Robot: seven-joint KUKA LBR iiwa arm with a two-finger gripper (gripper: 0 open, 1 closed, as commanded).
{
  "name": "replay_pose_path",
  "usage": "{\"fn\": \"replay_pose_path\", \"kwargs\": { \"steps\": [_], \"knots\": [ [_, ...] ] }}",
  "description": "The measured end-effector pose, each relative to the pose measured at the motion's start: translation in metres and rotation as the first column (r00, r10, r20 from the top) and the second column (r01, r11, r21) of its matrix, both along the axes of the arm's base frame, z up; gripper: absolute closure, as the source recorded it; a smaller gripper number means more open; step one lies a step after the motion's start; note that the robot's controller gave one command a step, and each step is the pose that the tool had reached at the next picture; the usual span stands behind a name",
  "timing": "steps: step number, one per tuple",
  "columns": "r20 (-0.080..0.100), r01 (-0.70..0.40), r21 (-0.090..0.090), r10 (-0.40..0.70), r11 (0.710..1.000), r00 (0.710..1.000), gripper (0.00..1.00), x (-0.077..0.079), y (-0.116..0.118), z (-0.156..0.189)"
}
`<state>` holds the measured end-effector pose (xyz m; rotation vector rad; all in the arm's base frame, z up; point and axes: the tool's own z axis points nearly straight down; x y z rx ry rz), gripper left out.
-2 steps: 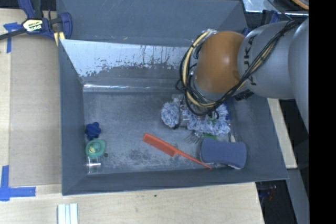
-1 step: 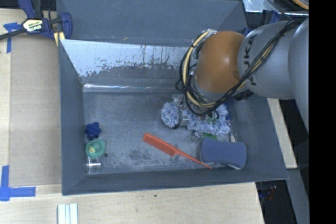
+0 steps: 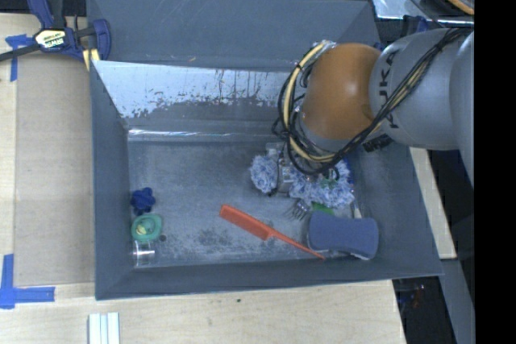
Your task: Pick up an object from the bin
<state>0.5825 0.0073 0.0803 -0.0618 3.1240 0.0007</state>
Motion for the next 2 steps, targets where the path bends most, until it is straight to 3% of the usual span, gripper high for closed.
{"fn": "replay_pose_path", "kwargs": {
  "steps": [1, 2],
  "knots": [
    [0.002, 0.001, 0.0, -0.001, 1.0, 1.0, 1.0, 0.0, 0.0, 0.015],
    [0.002, 0.002, 0.0, -0.002, 1.0, 1.0, 1.0, 0.0, 0.0, 0.054]
  ]
}}
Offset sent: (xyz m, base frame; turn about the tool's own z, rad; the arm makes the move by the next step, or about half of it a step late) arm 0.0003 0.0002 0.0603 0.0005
